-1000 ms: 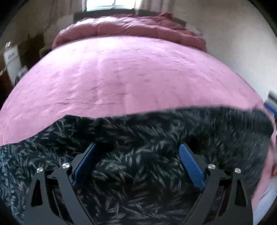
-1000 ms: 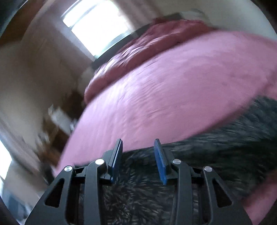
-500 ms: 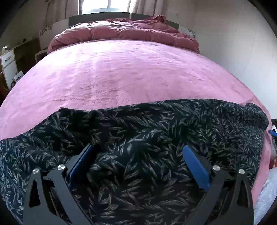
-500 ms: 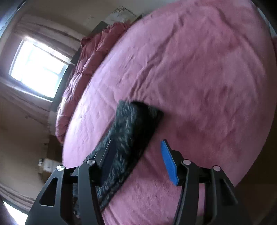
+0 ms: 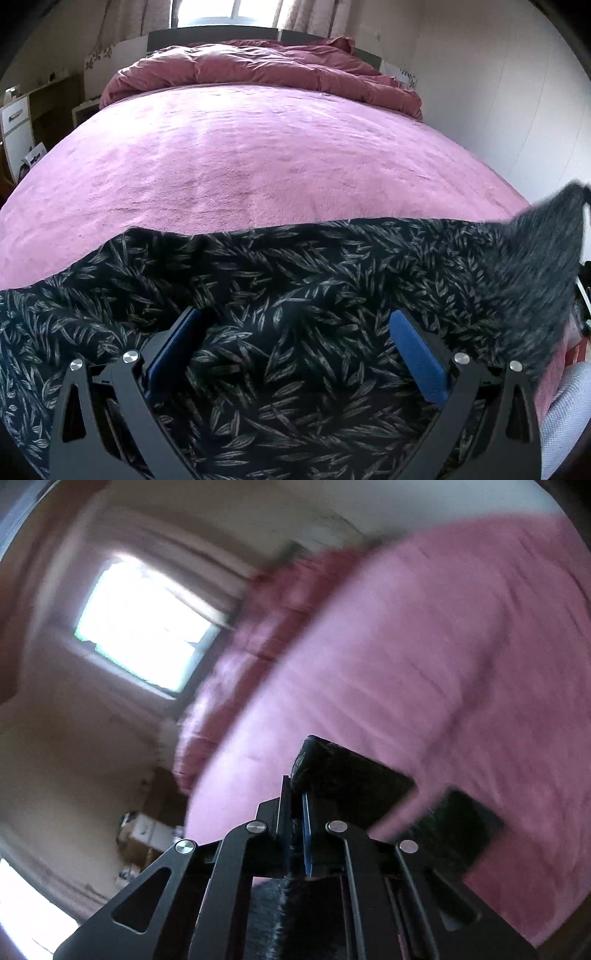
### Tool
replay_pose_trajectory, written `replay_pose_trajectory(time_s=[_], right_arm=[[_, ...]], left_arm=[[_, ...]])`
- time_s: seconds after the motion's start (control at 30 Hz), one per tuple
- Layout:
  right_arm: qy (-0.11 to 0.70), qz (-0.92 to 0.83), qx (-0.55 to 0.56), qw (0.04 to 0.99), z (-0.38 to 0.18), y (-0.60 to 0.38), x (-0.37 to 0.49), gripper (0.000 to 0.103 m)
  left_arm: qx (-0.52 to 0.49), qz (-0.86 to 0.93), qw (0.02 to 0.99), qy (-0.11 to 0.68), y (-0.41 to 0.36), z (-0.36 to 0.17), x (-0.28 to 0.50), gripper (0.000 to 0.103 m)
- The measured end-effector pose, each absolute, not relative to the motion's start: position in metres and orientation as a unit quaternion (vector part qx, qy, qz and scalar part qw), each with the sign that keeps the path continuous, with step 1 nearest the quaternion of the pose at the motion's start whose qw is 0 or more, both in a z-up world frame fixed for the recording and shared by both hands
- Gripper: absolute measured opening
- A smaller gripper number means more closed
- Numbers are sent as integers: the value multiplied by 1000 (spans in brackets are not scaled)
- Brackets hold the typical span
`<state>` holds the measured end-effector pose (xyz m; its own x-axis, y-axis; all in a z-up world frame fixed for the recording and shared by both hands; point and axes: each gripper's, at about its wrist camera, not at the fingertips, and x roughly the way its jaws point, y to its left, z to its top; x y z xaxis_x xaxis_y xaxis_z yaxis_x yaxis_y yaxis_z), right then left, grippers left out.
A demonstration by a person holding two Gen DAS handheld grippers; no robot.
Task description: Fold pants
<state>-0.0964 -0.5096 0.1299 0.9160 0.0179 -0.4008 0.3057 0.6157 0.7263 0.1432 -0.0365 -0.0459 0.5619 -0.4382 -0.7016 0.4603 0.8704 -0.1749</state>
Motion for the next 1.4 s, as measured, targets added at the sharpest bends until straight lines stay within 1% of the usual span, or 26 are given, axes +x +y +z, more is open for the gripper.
replay_pose_trajectory(time_s=[0.03,0.1,0.17,0.27,0.4,0.53,0.6,0.63,0.67,0.7,0.73,0.77,0.8,0.83,0.87,0.97,1.07,1.17,1.23,1.27,1.3,1.33,1.37,1.4], right_arm=[[183,-86,419,885,136,-506,-99,4],[198,-107,407,885,128,-507,-108,4],[243,-149,408,867,99,-516,-112,4],[292,-155,458,825,45,-532,-124,4],[322,-160,461,811,18,-535,-133,4],[311,-147,466,815,17,-536,-137,4],[261,-81,461,844,31,-531,-138,4],[240,-51,466,850,35,-531,-139,6],[209,-2,482,851,37,-532,-142,23],[188,21,497,847,38,-537,-147,61],[173,0,509,843,37,-544,-155,73],[151,-41,526,836,32,-554,-166,61],[146,-63,543,824,24,-567,-171,43],[164,-78,547,817,19,-573,-170,38],[202,-111,538,811,13,-579,-165,36],[283,-110,497,813,4,-576,-141,36],[344,-101,463,810,0,-570,-115,37],[380,-33,464,799,-1,-563,-81,37],[394,-26,431,812,7,-552,-70,37],[397,-23,421,815,8,-554,-58,42],[403,-20,431,807,8,-553,-48,60],[404,-17,448,797,4,-554,-40,65],[399,-16,462,792,2,-556,-34,65],[371,-26,473,798,6,-561,-27,65]], left_arm=[[12,-255,884,393,-35,-46,143,101],[9,-258,883,392,-32,-46,144,101],[6,-260,883,391,-28,-46,145,101],[6,-261,883,391,-25,-46,145,101],[9,-260,883,391,-25,-46,145,101],[11,-259,883,392,-22,-46,145,101],[10,-259,883,391,-23,-46,145,101],[10,-259,883,391,-22,-46,145,101],[10,-260,883,391,-21,-46,146,101],[10,-260,883,392,-23,-46,145,101],[10,-260,883,391,-22,-46,145,101],[10,-260,883,391,-22,-46,145,101],[10,-259,883,392,-23,-46,145,101],[10,-259,883,391,-22,-46,145,101],[10,-259,883,391,-22,-46,145,101],[10,-259,883,392,-22,-46,145,101],[11,-258,883,392,-22,-46,146,101],[8,-260,883,391,-21,-46,145,101],[9,-260,883,392,-21,-46,145,101],[9,-260,883,392,-20,-47,146,101],[9,-259,883,392,-21,-46,146,101],[9,-259,882,392,-20,-47,146,101],[9,-259,882,392,-20,-47,146,101],[9,-260,882,392,-20,-46,145,101]])
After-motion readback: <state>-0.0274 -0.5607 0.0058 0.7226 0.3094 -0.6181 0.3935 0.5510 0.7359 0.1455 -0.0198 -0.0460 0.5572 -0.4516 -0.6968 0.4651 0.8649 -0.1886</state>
